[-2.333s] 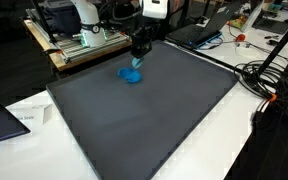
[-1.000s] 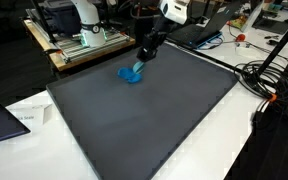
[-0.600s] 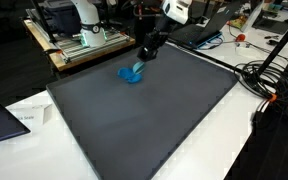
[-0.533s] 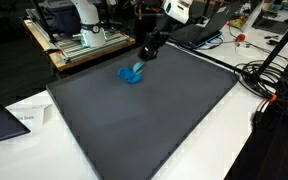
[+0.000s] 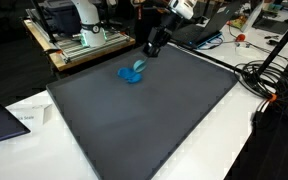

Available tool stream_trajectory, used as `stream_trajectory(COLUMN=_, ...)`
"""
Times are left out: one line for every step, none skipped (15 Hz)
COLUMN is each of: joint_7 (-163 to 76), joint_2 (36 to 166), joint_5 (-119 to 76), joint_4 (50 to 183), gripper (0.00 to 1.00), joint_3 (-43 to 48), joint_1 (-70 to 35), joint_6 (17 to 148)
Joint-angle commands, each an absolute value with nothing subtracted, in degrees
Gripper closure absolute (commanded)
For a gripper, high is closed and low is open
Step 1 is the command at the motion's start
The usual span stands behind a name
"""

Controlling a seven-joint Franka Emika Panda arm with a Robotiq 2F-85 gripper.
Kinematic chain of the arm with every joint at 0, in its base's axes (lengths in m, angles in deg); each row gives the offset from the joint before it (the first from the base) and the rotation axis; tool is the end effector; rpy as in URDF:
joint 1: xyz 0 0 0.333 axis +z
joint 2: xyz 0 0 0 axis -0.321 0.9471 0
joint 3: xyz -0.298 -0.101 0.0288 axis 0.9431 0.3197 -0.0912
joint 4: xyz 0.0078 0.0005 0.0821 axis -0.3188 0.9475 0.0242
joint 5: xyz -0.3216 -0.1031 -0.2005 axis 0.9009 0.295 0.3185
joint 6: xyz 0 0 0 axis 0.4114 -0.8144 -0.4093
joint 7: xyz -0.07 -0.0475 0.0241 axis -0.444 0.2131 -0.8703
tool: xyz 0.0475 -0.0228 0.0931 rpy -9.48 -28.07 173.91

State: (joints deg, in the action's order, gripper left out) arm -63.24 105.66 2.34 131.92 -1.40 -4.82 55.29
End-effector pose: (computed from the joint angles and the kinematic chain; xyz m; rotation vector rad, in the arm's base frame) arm 0.5783 0.1084 0.2955 2.6192 0.0596 -0.2904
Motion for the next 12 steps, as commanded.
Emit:
stream_trajectory(joint_7=-67.11, joint_2=103.44, joint_5=4.72, joint_4=134.99, gripper=0.78, joint_3=-2.11, joint_1=-3.87, joint_6=55.78)
stream_trajectory(joint_7=-67.72, joint_2=102.95, joint_5=5.04, joint_4=135.81, gripper=0.78, joint_3=-2.25, joint_1=-3.7, joint_6=56.51)
stream_trajectory(joint_7=-68.46, joint_2=102.65, joint_5=5.39, joint_4=136.39, gripper=0.78, joint_3=-2.39, joint_1=-3.48, joint_6=56.59)
stream_trajectory(joint_7=-69.83, joint_2=102.11, joint_5=6.22, joint_4=137.29, gripper=0.78, joint_3=-2.47, joint_1=-3.12, joint_6=56.93)
stream_trajectory(joint_7=-70.77, joint_2=101.63, joint_5=6.92, joint_4=138.02, gripper=0.78, joint_3=-2.63, joint_1=-2.93, joint_6=57.42)
stream_trajectory(joint_7=-71.83, joint_2=101.29, joint_5=7.89, joint_4=138.68, gripper=0.78, joint_3=-2.76, joint_1=-2.68, joint_6=57.78)
stream_trajectory(joint_7=-72.46, joint_2=101.01, joint_5=8.72, joint_4=139.31, gripper=0.78, joint_3=-2.98, joint_1=-2.52, joint_6=58.1)
stream_trajectory(joint_7=-73.07, joint_2=100.5, joint_5=9.32, joint_4=140.15, gripper=0.78, joint_3=-3.26, joint_1=-2.47, joint_6=58.8)
stream_trajectory(joint_7=-73.72, joint_2=100.16, joint_5=9.69, joint_4=140.83, gripper=0.78, joint_3=-3.52, joint_1=-2.49, joint_6=59.27)
stream_trajectory(joint_7=-73.78, joint_2=99.56, joint_5=9.82, joint_4=141.81, gripper=0.78, joint_3=-3.87, joint_1=-2.61, joint_6=60.28)
stream_trajectory(joint_7=-73.28, joint_2=98.84, joint_5=9.91, joint_4=143.03, gripper=0.78, joint_3=-4.31, joint_1=-2.81, joint_6=61.77)
stream_trajectory(joint_7=-73.12, joint_2=98.17, joint_5=10.12, joint_4=144.18, gripper=0.78, joint_3=-4.62, joint_1=-2.94, joint_6=63.48)
